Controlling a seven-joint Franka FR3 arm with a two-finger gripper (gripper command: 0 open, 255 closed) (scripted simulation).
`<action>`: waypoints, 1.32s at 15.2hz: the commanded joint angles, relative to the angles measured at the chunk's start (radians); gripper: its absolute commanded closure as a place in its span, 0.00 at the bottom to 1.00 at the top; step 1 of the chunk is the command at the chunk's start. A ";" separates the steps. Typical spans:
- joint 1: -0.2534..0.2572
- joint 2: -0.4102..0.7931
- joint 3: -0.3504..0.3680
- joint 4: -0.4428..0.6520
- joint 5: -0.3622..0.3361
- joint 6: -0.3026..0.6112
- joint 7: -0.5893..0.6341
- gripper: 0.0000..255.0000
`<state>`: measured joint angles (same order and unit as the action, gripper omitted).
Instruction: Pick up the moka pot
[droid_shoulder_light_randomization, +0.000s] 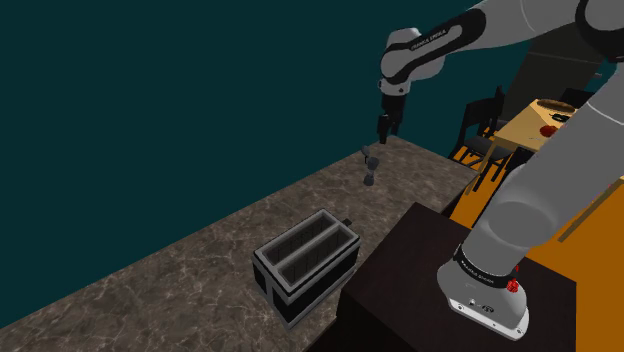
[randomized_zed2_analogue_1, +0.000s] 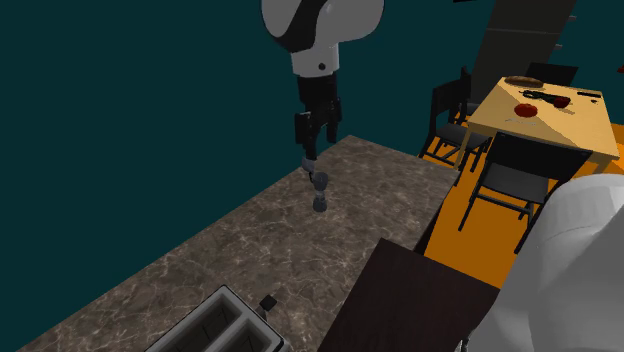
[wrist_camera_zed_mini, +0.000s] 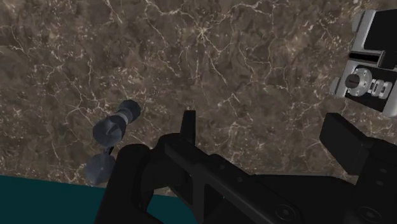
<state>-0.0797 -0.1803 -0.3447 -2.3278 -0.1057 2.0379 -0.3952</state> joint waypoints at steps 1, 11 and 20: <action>-0.003 0.088 -0.021 0.046 0.023 0.037 -0.042 0.00; -0.084 0.495 -0.050 0.306 0.182 0.142 -0.250 0.00; -0.218 0.862 -0.003 0.663 0.284 0.123 -0.362 0.00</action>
<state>-0.2763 0.6395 -0.3517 -1.7132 0.1695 2.1702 -0.7415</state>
